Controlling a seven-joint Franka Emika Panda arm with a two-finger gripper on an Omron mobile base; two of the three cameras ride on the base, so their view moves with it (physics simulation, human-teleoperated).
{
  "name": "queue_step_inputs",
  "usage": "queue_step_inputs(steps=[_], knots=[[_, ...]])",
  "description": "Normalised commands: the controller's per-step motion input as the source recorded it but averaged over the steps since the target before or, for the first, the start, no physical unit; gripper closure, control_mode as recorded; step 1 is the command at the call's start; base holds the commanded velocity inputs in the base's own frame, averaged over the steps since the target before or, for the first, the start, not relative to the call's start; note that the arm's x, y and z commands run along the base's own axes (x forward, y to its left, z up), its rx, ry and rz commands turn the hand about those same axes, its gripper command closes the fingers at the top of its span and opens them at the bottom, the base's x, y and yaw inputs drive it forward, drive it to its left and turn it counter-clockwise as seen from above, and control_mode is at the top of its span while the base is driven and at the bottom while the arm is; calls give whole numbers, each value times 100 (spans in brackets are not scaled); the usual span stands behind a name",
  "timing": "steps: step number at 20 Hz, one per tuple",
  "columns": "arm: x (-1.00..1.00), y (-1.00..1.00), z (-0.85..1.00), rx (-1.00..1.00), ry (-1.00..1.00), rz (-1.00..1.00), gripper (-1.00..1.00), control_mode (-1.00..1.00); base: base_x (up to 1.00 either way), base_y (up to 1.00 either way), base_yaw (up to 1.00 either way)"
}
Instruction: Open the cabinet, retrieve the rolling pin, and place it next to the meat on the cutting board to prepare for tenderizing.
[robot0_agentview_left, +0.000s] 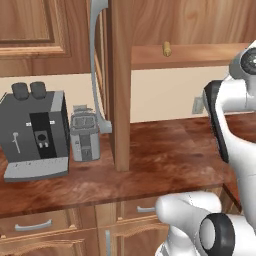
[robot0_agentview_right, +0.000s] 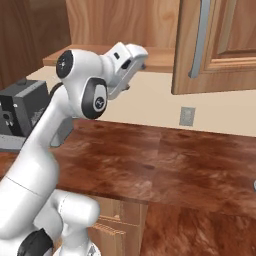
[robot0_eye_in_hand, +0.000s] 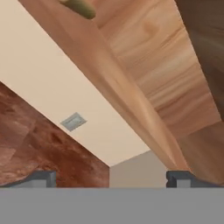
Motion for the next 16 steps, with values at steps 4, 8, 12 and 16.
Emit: queue_step_inputs(steps=[4, 8, 12, 16], knots=[[24, -57, 0, -10, 16, -23, -100, -100, 0, 0, 0], [33, -44, 0, -9, 16, -20, -100, -100, 0, 0, 0], [31, -17, 0, -7, 12, -11, -100, -100, 0, 0, 0], [19, -2, 0, -6, 9, -3, -100, -100, 0, 0, 0]])
